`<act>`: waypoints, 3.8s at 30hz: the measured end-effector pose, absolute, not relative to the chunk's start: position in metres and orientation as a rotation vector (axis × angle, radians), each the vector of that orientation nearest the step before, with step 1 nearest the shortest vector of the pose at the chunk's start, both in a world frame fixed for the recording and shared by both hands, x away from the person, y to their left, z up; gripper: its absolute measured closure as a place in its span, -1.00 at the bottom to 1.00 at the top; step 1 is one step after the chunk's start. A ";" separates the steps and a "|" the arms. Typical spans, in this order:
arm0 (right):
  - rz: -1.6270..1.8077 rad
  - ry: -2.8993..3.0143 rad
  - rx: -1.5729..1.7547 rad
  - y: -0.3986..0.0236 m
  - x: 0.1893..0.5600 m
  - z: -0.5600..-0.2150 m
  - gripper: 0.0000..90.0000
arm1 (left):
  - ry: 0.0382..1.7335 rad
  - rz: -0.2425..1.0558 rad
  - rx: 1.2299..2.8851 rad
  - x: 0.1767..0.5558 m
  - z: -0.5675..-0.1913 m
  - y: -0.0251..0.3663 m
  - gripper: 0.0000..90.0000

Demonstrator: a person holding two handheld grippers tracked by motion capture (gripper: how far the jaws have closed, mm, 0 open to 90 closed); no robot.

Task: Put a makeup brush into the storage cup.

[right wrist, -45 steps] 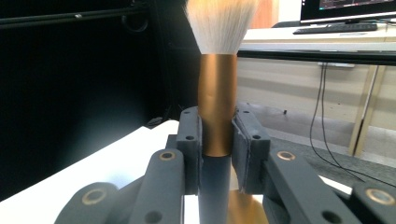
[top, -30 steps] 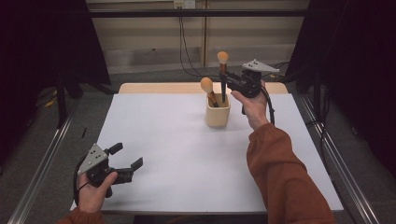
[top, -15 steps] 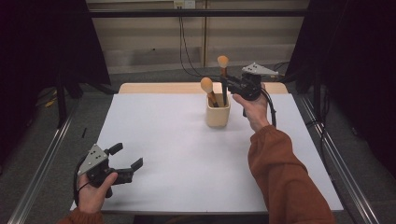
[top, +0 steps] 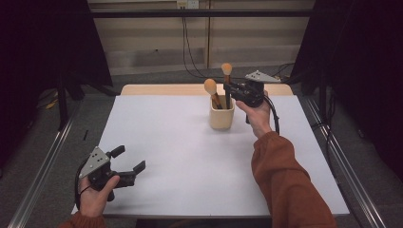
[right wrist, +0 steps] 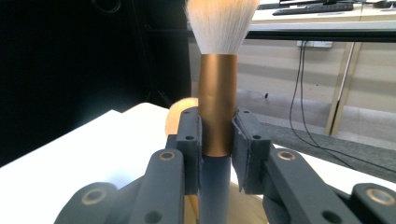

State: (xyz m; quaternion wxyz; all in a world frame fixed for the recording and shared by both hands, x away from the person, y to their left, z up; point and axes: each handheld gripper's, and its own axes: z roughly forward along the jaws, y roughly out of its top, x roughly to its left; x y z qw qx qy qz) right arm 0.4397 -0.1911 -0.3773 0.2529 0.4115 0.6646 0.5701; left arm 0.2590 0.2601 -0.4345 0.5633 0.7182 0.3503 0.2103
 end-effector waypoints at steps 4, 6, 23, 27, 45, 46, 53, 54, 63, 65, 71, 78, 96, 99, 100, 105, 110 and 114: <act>1.551 1.812 1.123 -0.192 0.438 -0.382 0.66 | 0.831 0.493 1.686 0.259 -0.435 0.261 -0.92; 1.548 1.812 1.134 -0.192 0.438 -0.386 0.66 | 0.825 0.495 1.693 0.259 -0.435 0.261 -0.92; 1.531 1.833 1.173 -0.194 0.434 -0.410 0.66 | 0.824 0.494 1.698 0.260 -0.435 0.259 -0.92; 1.514 1.854 1.185 -0.194 0.434 -0.417 0.66 | 0.820 0.494 1.701 0.260 -0.435 0.259 -0.92; 1.457 1.885 1.239 -0.195 0.432 -0.426 0.55 | 0.823 0.497 1.702 0.262 -0.435 0.258 -0.92; 1.455 1.883 1.235 -0.195 0.432 -0.425 0.52 | 0.823 0.497 1.702 0.263 -0.435 0.257 -0.92; 1.440 1.860 1.238 -0.194 0.430 -0.423 0.06 | 0.822 0.490 1.709 0.265 -0.436 0.256 -0.92; 1.428 1.857 1.243 -0.194 0.429 -0.423 -0.03 | 0.822 0.490 1.706 0.265 -0.436 0.256 -0.92; 1.430 1.858 1.260 -0.202 0.423 -0.428 -0.48 | 0.814 0.486 1.707 0.266 -0.436 0.255 -0.92; 1.447 1.857 1.264 -0.204 0.421 -0.427 -0.64 | 0.812 0.486 1.711 0.266 -0.436 0.255 -0.92; 1.444 1.817 1.221 -0.207 0.411 -0.424 -1.00 | 0.812 0.486 1.704 0.265 -0.436 0.256 -0.92; 1.449 1.809 1.195 -0.211 0.393 -0.425 -1.00 | 0.809 0.494 1.701 0.262 -0.435 0.259 -0.92; 1.430 1.779 1.194 -0.223 0.352 -0.428 -0.98 | 0.825 0.496 1.693 0.262 -0.435 0.260 -0.92; 1.438 1.781 1.189 -0.225 0.344 -0.428 -0.98 | 0.823 0.500 1.695 0.262 -0.435 0.260 -0.92; 1.431 1.783 1.188 -0.226 0.342 -0.428 -0.98 | 0.823 0.500 1.695 0.262 -0.435 0.260 -0.92; 1.434 1.788 1.182 -0.230 0.330 -0.428 -0.97 | 0.822 0.501 1.697 0.262 -0.435 0.260 -0.92; 1.431 1.774 1.180 -0.239 0.316 -0.424 -0.98 | 0.827 0.500 1.694 0.261 -0.435 0.260 -0.92; 1.427 1.781 1.174 -0.244 0.304 -0.425 -0.97 | 0.826 0.501 1.690 0.260 -0.435 0.260 -0.92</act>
